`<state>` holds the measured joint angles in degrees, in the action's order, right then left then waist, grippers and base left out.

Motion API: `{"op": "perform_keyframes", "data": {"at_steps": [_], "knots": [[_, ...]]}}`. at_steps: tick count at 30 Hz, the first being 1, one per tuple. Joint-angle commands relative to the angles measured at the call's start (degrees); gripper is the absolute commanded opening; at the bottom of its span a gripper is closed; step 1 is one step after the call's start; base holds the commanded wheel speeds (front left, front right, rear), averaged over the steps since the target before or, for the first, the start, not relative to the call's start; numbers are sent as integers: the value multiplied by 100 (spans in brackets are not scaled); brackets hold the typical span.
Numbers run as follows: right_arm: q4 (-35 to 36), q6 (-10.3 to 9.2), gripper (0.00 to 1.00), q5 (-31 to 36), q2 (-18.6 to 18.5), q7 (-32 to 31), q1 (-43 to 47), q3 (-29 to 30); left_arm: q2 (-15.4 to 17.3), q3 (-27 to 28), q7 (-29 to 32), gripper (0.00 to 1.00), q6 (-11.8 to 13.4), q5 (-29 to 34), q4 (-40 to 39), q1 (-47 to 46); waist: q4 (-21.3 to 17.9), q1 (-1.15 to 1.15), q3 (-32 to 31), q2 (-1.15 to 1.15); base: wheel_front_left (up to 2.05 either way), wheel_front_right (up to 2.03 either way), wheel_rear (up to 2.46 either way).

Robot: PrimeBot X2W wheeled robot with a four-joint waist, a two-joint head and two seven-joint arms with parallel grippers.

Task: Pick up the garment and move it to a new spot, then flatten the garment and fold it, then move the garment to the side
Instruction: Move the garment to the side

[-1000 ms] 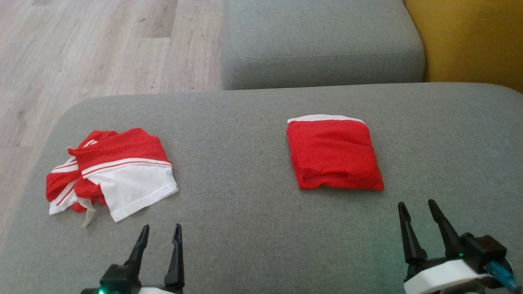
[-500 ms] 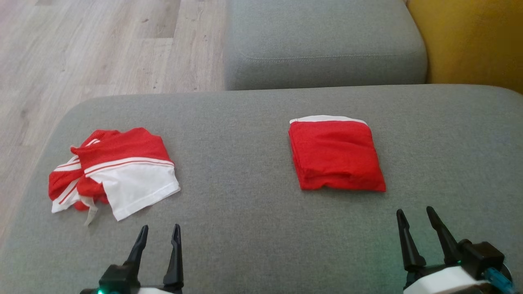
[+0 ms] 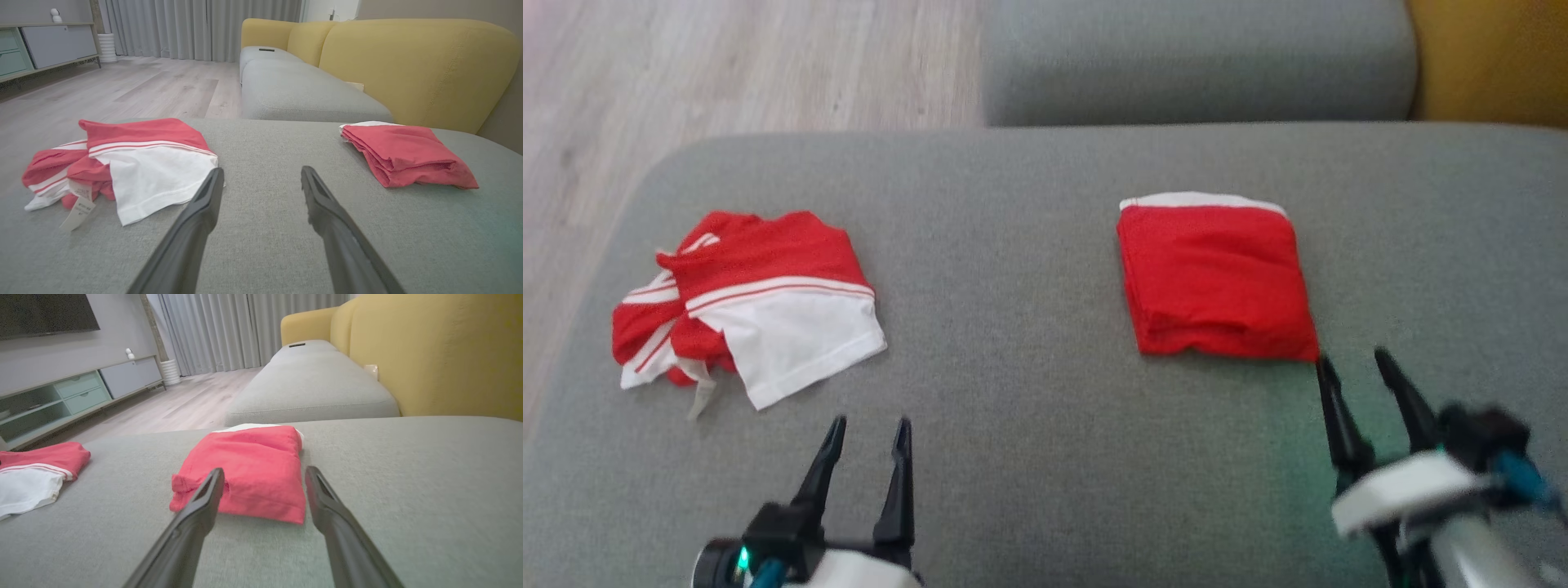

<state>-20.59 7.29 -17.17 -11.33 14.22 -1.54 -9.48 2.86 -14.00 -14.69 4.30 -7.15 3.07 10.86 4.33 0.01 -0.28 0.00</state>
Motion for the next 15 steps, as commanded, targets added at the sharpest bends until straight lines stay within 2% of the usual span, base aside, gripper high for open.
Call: {"op": "perform_keyframes", "data": {"at_steps": [1, 9, 15], "knots": [[62, 20, 100, -179, -143, -60, -461, -157, 2, 125, -30, 100, 21, 14, -226, -378, 25, -1, 161, 0, 0, 0, 0], [-965, 20, 100, -1140, -586, -1076, -2120, -614, 2, -95, -30, 100, -32, 50, -279, -923, 99, -1, 793, 0, 0, 0, 0], [-1803, 20, 100, -1803, -914, -1743, -3048, -917, 2, -213, -30, 100, -89, 37, -306, -1229, 218, -1, 1190, 0, 0, 0, 0]]}}
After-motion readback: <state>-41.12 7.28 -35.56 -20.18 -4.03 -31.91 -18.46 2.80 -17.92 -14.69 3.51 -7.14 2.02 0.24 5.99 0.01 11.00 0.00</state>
